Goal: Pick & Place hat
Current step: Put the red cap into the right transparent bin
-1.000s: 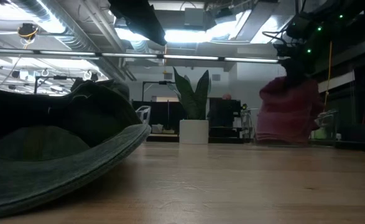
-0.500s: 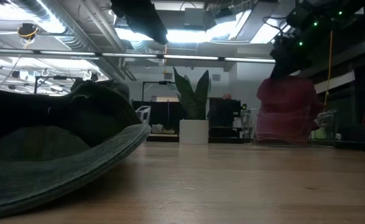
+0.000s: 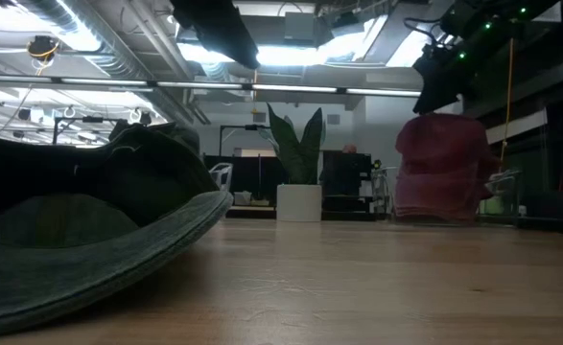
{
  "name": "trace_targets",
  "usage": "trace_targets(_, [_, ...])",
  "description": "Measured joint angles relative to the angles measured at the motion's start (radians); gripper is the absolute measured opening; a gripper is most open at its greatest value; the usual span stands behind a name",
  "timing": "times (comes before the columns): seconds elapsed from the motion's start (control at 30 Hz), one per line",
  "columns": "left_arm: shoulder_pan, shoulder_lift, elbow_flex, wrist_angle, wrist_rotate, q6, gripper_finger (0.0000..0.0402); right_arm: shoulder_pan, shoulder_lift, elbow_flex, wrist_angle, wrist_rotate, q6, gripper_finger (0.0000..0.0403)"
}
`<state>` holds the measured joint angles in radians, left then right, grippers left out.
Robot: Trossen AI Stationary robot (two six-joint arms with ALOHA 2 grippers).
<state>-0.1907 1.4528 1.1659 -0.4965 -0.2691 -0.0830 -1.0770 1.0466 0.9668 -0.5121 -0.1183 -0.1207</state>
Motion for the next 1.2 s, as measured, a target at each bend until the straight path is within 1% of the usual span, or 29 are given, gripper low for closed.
trace_targets(0.07, [0.008, 0.0, 0.0, 0.0, 0.0, 0.0, 0.0171, 0.008, 0.0, 0.0, 0.007, 0.001, -0.014, 0.0045])
trace_targets(0.1, [0.012, 0.0, 0.0, 0.0, 0.0, 0.0, 0.0171, 0.013, 0.0, 0.0, 0.013, 0.003, -0.022, 0.0023])
trace_targets(0.13, [0.016, 0.0, 0.0, 0.0, 0.0, 0.0, 0.0171, 0.018, 0.0, 0.0, 0.019, 0.002, -0.027, 0.0013])
trace_targets(0.23, [0.024, 0.0, 0.0, 0.0, 0.001, 0.0, 0.0171, 0.035, 0.0, 0.0, 0.01, -0.018, -0.03, 0.0013])
trace_targets(0.3, [0.029, 0.0, 0.0, 0.0, 0.001, 0.0, 0.0171, 0.046, 0.0, 0.0, -0.033, -0.037, -0.039, 0.0006])
trace_targets(0.37, [0.03, 0.0, 0.0, -0.001, 0.001, 0.0, 0.0171, 0.057, 0.0, 0.0, -0.082, -0.032, -0.045, 0.0004])
trace_targets(0.4, [0.03, 0.0, 0.0, -0.001, 0.001, 0.001, 0.0171, 0.06, 0.0, -0.004, -0.097, -0.01, -0.045, 0.0006])
trace_targets(0.53, [0.03, 0.0, 0.0, 0.0, 0.001, 0.017, 0.0171, 0.06, 0.0, -0.037, -0.113, 0.142, -0.044, 0.0004])
trace_targets(0.6, [0.03, 0.0, 0.0, 0.0, 0.001, 0.018, 0.0171, 0.056, 0.0, -0.061, -0.103, 0.182, -0.053, 0.0003])
trace_targets(0.87, [0.029, 0.0, 0.0, 0.001, 0.001, 0.017, 0.0171, 0.07, 0.005, -0.156, 0.027, 0.279, -0.056, 0.0003])
trace_targets(1.03, [0.029, 0.0, 0.0, 0.003, 0.01, 0.01, 0.0171, 0.091, 0.008, -0.218, 0.082, 0.351, -0.145, 0.0002])
trace_targets(1.2, [0.029, 0.0, 0.0, 0.003, 0.039, 0.008, 0.0171, 0.093, 0.011, -0.261, 0.093, 0.367, -0.241, 0.0002])
